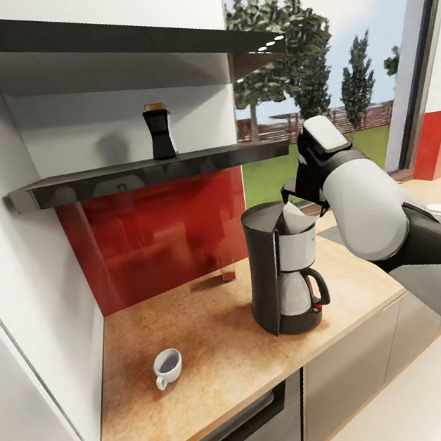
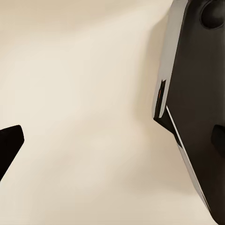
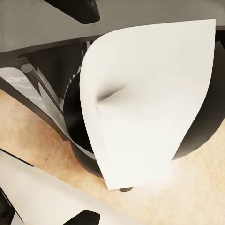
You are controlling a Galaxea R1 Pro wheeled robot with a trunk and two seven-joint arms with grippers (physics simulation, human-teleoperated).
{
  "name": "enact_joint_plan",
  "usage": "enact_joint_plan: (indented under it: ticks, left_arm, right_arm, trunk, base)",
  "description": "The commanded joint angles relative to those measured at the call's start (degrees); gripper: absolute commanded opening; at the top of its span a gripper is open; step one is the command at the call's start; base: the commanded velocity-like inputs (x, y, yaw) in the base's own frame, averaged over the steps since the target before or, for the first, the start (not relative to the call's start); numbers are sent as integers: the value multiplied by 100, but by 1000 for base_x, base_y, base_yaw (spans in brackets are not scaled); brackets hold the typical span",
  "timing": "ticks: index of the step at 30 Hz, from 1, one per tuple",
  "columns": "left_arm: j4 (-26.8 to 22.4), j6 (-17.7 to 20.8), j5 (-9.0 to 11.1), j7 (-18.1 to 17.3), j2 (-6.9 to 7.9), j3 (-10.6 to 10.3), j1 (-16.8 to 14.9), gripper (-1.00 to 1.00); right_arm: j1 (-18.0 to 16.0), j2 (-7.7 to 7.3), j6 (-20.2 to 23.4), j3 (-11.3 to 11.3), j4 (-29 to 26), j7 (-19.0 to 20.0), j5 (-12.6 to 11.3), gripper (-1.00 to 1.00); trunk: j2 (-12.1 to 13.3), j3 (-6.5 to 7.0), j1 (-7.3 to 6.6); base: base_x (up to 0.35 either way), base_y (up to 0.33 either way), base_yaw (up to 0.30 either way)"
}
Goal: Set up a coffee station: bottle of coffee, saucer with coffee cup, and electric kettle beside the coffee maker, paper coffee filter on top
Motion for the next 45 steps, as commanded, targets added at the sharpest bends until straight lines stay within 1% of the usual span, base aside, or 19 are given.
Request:
enact_joint_plan:
  ticks: [1,12,16,25,40,45]
  left_arm:
    - [11,-35,21,-2,0,31,-1,100]
    - [10,-28,28,5,0,45,-1,100]
    - [10,-26,34,18,6,61,-1,100]
    - [3,-26,38,24,-16,80,-1,100]
    - [1,-26,47,24,-26,86,-1,100]
    - [-4,-26,47,18,-20,86,-1,100]
  right_arm:
    - [1,2,54,-9,-11,-47,-36,100]
    - [2,2,53,-9,-11,-46,-36,100]
    - [2,2,53,-9,-11,-46,-36,100]
    - [2,2,54,-9,-11,-46,-36,100]
    - [2,2,54,-9,-7,-46,-37,100]
    - [7,2,54,-7,47,-40,-24,100]
  trunk:
    - [-2,-1,2]
    - [-2,-1,2]
    - [-2,-1,2]
    - [-2,-1,2]
    - [-2,-1,2]
    - [-2,-1,2]
  base:
    - [0,0,0]
    - [-1,0,0]
    - [-123,-35,0]
    - [-278,-88,0]
    - [-330,-7,0]
    - [-174,0,0]
